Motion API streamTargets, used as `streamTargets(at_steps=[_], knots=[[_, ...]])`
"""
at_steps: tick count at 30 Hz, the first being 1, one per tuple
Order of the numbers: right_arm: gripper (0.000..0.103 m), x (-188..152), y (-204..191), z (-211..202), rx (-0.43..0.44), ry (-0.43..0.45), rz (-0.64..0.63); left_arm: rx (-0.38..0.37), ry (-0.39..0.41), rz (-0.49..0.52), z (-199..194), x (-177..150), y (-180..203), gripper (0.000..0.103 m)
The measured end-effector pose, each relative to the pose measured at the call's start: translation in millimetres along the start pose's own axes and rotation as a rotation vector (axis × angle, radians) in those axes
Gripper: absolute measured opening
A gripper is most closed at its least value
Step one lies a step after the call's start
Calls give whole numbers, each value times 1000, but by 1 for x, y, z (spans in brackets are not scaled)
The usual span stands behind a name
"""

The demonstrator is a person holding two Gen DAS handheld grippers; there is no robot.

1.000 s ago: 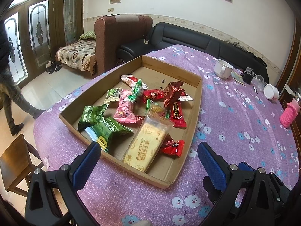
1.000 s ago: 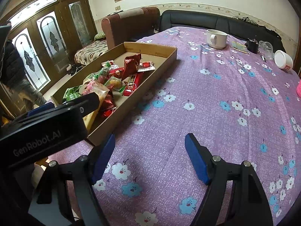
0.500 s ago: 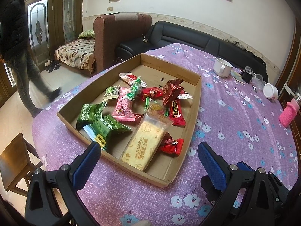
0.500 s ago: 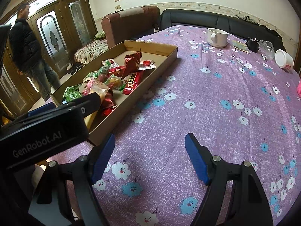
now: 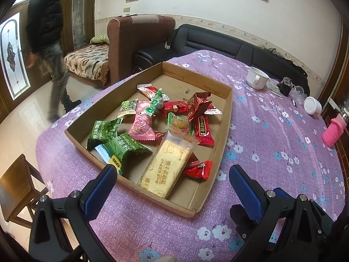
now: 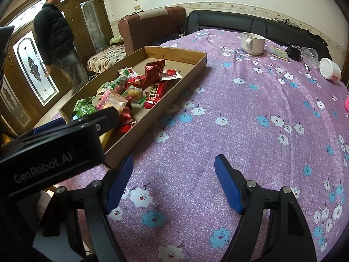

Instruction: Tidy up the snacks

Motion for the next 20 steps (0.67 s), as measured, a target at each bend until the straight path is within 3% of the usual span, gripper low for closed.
streamTargets(at_steps=[4, 13, 20], knots=[[78, 0, -1, 0, 0, 0, -7, -18, 29, 3, -5, 3, -2, 103], [78, 1, -6, -2, -1, 7, -28, -42, 181, 91, -34, 18, 5, 103], [78, 5, 3, -14, -15, 36, -8, -45, 136, 124, -33, 20, 18, 103]])
Point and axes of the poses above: each gripper's, at about its wrist camera, not at the fingertips, and z roughly the way its jaws point, y to its right, x to its top, the point moved 2 cm from there along z, roughly the way its jaws point, and after that the axes turned 7 degrees about -x, right-handed, at the moved point
